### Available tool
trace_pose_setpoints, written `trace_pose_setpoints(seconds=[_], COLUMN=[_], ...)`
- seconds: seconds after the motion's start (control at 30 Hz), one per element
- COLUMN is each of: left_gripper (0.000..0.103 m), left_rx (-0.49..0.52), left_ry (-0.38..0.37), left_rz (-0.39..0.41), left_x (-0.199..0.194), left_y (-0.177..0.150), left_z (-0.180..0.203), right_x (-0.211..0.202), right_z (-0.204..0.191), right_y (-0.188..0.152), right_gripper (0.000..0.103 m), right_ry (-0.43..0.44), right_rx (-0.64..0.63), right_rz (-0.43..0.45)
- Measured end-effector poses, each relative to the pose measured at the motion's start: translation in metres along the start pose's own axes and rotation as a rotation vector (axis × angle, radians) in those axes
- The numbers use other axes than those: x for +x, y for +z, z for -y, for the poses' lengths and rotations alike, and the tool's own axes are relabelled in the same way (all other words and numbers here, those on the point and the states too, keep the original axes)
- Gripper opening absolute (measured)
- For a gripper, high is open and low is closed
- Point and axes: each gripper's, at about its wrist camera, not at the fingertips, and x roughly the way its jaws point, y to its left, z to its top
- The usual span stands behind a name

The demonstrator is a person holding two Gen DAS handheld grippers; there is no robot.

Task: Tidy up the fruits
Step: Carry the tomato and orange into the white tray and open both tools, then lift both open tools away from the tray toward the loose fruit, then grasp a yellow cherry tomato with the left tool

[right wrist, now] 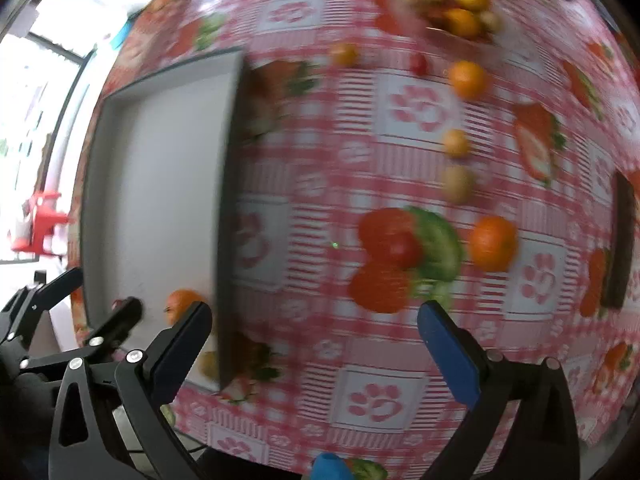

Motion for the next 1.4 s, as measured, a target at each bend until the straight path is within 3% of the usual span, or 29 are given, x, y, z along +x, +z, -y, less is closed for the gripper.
trace_pose_setpoints(seconds=[0.23, 0.53, 0.9, 1.0, 1.07, 1.4], left_gripper=[0.087, 0.087, 0.086, 0.086, 0.07, 0.07], left_rx=[0.053, 0.129, 0.126, 0.137, 0.148, 0.101], left_ry=[-0.03, -0.066, -0.04, -0.019, -0.008, -0.02], left_rz=[0.033, 0.075, 0.103, 0.104, 0.084, 0.081], left_x=[-0.018, -0.022, 0.021, 0.037, 0.049, 0.072], left_y=[0.027, 0.08, 0.159, 0.17, 0.175, 0.189], left_z=[0.033, 0.08, 0.132, 0.141, 0.146, 0.146], right_x=[-0.001, 0.0, -0.018, -0.021, -0.023, -0.023], right_z=[0.063, 0.158, 0.249, 0.265, 0.279, 0.299], right_y=[-0.013, -0.054, -0.099, -0.106, -0.111, -0.113], right_gripper=[0.103, 0.103, 0.103, 0.103, 0.103, 0.103], right_ry=[-0.012, -0.013, 0.027, 0.036, 0.045, 0.054], right_rx=[0.13, 0.269, 0.331, 0.337, 0.342, 0.33], right_rz=[-0.008, -0.059, -0.073, -0.077, -0.081, -0.086])
